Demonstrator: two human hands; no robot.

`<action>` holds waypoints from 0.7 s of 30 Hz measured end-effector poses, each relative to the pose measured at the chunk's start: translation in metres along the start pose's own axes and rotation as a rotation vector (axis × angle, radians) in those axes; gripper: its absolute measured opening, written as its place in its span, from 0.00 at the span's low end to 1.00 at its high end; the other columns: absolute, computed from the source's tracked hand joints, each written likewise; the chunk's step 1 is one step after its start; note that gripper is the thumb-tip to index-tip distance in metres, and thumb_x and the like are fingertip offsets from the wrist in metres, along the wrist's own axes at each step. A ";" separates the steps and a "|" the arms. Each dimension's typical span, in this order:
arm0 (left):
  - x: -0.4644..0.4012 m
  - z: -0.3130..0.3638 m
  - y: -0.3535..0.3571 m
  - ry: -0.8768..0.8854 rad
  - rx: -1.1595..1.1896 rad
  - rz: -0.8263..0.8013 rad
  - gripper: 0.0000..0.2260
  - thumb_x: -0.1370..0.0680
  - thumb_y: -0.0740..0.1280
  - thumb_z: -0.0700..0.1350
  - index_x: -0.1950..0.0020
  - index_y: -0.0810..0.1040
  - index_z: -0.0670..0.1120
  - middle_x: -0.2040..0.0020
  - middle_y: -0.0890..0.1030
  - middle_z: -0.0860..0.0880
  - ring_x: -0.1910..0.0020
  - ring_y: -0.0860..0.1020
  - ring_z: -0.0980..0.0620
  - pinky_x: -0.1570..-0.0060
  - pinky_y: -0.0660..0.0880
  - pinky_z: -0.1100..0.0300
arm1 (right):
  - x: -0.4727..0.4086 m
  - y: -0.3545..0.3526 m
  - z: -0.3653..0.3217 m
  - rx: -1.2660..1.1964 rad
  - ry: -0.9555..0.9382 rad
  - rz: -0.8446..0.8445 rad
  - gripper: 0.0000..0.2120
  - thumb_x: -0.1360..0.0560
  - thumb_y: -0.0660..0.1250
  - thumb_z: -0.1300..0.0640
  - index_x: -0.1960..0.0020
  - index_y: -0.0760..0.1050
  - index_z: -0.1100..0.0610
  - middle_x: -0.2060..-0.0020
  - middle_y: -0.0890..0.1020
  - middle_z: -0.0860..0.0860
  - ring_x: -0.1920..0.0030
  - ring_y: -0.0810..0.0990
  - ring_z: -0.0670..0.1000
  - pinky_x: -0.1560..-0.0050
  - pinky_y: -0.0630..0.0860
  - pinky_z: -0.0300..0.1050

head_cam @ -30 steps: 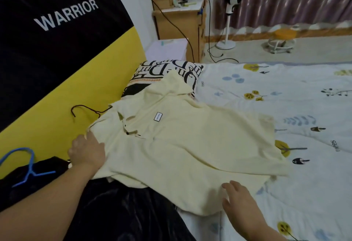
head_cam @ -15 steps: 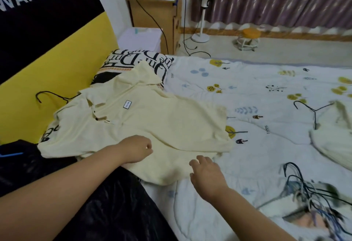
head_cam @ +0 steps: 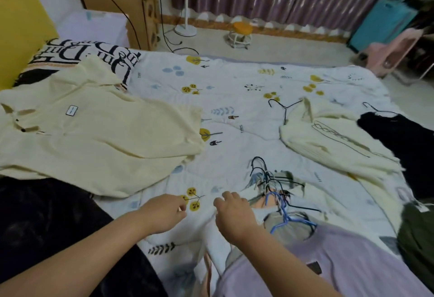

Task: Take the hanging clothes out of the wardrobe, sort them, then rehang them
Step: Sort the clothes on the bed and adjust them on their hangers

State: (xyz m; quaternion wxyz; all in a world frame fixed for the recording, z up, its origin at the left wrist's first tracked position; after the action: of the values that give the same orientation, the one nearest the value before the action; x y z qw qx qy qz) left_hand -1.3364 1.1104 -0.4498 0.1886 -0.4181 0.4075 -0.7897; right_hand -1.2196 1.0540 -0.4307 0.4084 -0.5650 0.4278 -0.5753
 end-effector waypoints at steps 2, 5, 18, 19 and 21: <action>-0.002 0.025 0.021 -0.005 0.002 -0.004 0.14 0.20 0.56 0.51 0.38 0.74 0.49 0.40 0.77 0.49 0.42 0.75 0.49 0.46 0.70 0.58 | 0.020 0.016 0.023 0.006 0.022 -0.046 0.15 0.24 0.56 0.62 0.38 0.68 0.61 0.39 0.70 0.60 0.37 0.67 0.60 0.41 0.65 0.53; -0.004 0.060 0.050 -0.038 0.013 0.065 0.13 0.20 0.55 0.50 0.41 0.74 0.48 0.44 0.76 0.49 0.43 0.75 0.48 0.48 0.70 0.58 | 0.047 0.029 0.057 0.012 0.100 -0.033 0.16 0.35 0.73 0.57 0.49 0.76 0.59 0.50 0.77 0.60 0.48 0.76 0.61 0.51 0.74 0.53; -0.017 0.181 0.151 -0.054 -0.074 0.439 0.22 0.55 0.82 0.50 0.66 0.80 0.47 0.69 0.77 0.49 0.71 0.78 0.48 0.75 0.73 0.59 | 0.130 0.135 0.228 -0.045 0.449 -0.046 0.25 0.55 0.79 0.59 0.58 0.82 0.59 0.60 0.83 0.60 0.62 0.83 0.61 0.70 0.79 0.50; -0.019 0.182 0.158 -0.071 -0.069 0.443 0.22 0.54 0.82 0.49 0.64 0.80 0.47 0.68 0.77 0.48 0.70 0.78 0.47 0.74 0.74 0.58 | 0.134 0.139 0.243 -0.066 0.486 -0.031 0.31 0.57 0.81 0.58 0.54 0.82 0.61 0.58 0.83 0.61 0.61 0.83 0.62 0.69 0.79 0.52; -0.022 0.181 0.167 -0.117 -0.062 0.455 0.22 0.51 0.82 0.49 0.63 0.80 0.45 0.68 0.77 0.47 0.69 0.78 0.46 0.71 0.74 0.56 | 0.136 0.137 0.256 -0.044 0.476 -0.019 0.35 0.51 0.82 0.55 0.46 0.79 0.62 0.52 0.82 0.63 0.54 0.82 0.65 0.62 0.80 0.56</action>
State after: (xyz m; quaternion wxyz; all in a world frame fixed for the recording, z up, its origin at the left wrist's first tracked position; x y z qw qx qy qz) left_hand -1.1837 0.9368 -0.5367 0.3720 -0.3659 0.5040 -0.6883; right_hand -0.9694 0.8755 -0.5214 0.2781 -0.4261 0.5189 -0.6869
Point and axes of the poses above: each hand's wrist, its own x-axis away from the middle knuckle, its own y-axis out of the palm, z = x × y, the point moved 9 cm from there along -x, towards the middle knuckle
